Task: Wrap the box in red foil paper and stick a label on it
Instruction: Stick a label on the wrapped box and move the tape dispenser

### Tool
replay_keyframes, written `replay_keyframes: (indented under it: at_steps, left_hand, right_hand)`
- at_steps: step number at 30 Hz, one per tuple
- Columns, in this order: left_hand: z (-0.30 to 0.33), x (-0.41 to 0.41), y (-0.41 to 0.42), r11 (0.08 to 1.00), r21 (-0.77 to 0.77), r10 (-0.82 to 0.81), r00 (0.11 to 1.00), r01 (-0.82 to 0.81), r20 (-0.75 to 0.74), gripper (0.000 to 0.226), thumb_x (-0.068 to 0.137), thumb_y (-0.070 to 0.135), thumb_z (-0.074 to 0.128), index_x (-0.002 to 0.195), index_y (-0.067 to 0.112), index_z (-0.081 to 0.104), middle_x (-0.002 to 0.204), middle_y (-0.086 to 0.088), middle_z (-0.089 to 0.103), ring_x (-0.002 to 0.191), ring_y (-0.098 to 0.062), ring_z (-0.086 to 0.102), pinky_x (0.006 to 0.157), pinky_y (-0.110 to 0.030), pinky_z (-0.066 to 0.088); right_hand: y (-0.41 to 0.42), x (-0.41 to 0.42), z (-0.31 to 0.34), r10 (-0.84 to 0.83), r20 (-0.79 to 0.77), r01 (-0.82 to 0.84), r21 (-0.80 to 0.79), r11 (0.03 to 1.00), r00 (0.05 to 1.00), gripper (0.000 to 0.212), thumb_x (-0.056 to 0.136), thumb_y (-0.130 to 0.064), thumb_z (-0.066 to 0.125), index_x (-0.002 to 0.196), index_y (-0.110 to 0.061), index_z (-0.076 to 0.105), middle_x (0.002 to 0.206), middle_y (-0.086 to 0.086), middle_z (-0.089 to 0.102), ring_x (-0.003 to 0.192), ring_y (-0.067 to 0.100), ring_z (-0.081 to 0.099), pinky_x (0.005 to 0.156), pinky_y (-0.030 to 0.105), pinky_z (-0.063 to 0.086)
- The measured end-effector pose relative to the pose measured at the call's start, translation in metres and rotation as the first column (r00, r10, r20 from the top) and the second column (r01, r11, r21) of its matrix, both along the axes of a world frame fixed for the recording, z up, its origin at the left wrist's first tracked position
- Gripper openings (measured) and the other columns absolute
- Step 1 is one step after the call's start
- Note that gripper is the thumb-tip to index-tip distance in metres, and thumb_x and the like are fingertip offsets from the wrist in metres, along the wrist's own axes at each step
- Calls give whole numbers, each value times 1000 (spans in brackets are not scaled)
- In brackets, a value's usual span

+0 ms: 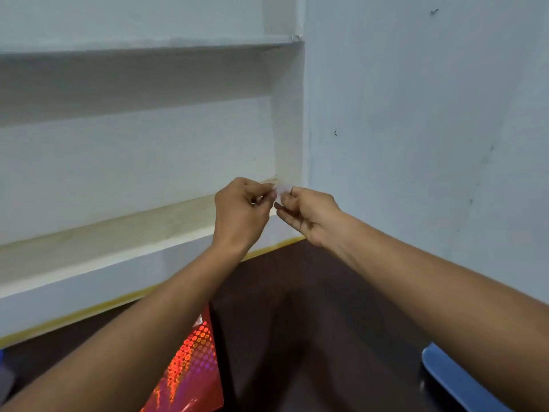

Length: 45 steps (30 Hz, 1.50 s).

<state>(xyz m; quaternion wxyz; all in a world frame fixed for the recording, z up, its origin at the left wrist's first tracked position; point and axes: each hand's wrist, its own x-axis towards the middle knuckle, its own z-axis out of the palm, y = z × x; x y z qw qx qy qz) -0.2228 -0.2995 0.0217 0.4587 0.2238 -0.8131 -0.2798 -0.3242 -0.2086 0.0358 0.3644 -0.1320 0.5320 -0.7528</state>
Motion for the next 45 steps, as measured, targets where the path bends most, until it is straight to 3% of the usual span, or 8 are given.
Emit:
replay_keyframes:
  at_steps: [7,13,20,25,29,37,41,45]
  left_hand:
    - [47,30,29,998,34,-61,995,59,84,31,88,-1,71,108,21,83,93,2,64,86,-4,60,74,-7,43]
    - [54,32,68,910,408,-83,997,73,7,20,91,15,75,108,19,83,102,8,68,88,10,64,73,-4,46]
    - [61,-17,139,856,499,-165,986,132,22,12,83,22,86,91,31,84,89,17,77,95,8,69,83,-9,49]
    - [50,-67,220,803,585,-168,985,116,34,29,78,16,90,106,20,83,95,10,81,93,-7,76,89,-27,58]
    - [44,-113,299,725,684,-99,995,82,-14,26,78,16,89,103,17,83,94,3,81,96,-13,76,93,-33,60]
    - [46,-171,404,619,784,53,998,-54,27,11,86,15,84,92,25,83,87,2,81,83,-9,73,78,-27,56]
    - [44,-198,418,661,734,100,988,-154,118,7,89,15,81,88,21,82,75,7,77,63,4,63,68,-17,52]
    - [30,-237,407,714,656,164,969,-245,183,9,91,10,77,87,18,80,75,10,75,58,10,60,57,-5,42]
  right_hand:
    - [27,27,59,-9,320,-51,178,983,947,23,96,7,53,90,-10,67,72,3,71,63,10,70,58,21,60]
    - [68,21,79,29,489,-83,88,993,872,23,90,-13,64,102,6,70,92,19,76,75,26,76,72,33,65]
    - [150,-35,70,67,395,-139,158,978,916,10,93,3,65,101,1,71,80,12,77,70,15,77,67,26,64]
    - [231,-91,51,88,359,-176,220,960,929,18,91,7,64,103,-7,69,74,9,75,60,13,72,56,23,60]
    - [303,-143,47,166,342,-258,244,935,925,21,93,10,62,101,-7,70,77,8,75,72,15,72,65,24,62]
    - [388,-205,54,294,170,-337,350,874,941,25,92,17,60,91,-6,72,85,12,74,80,19,72,70,26,61]
    - [391,-222,40,221,-40,-182,434,882,974,30,85,15,68,82,-13,79,78,5,77,80,21,73,73,28,62]
    - [376,-253,27,180,10,-166,431,887,984,20,83,7,74,90,-9,82,86,8,80,86,20,78,79,29,63]
